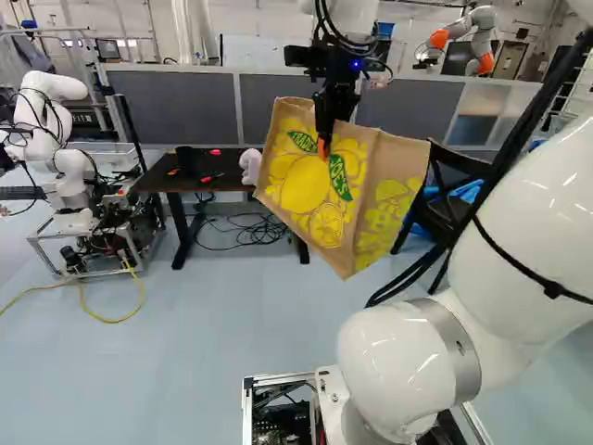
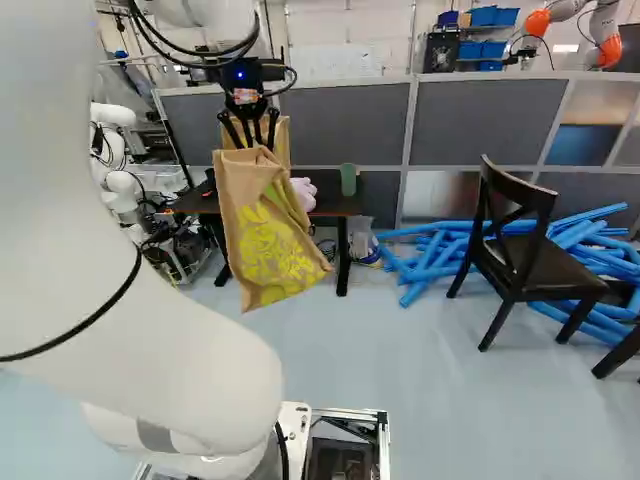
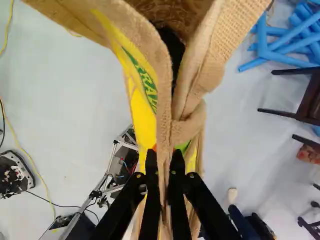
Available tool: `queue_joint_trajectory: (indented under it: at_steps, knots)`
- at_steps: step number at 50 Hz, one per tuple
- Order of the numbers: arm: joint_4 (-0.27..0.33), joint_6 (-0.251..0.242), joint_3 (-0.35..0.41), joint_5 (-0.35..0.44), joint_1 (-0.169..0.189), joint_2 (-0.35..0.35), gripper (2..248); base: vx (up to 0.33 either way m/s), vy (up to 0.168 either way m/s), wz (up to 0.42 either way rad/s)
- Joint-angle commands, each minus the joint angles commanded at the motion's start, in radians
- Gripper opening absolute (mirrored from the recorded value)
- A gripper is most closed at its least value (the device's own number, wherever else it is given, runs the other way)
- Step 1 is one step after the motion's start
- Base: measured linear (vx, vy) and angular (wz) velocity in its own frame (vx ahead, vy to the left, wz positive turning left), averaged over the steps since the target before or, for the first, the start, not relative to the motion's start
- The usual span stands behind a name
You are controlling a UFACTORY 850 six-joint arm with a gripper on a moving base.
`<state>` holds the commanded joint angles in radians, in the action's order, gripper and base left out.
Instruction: Pick up the bag on the ground and place it on the table
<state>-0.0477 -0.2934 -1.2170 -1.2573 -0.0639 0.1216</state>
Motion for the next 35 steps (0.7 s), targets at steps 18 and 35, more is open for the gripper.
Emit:
queue_joint_trajectory:
  at_steps: [18,35]
  knots:
    - [0.0,0.0,0.0,0.0,0.0,0.0,22,0.199,0.045,-0.016]
    - [0.0,0.0,0.0,0.0,0.0,0.0,22,0.178,0.045,-0.021]
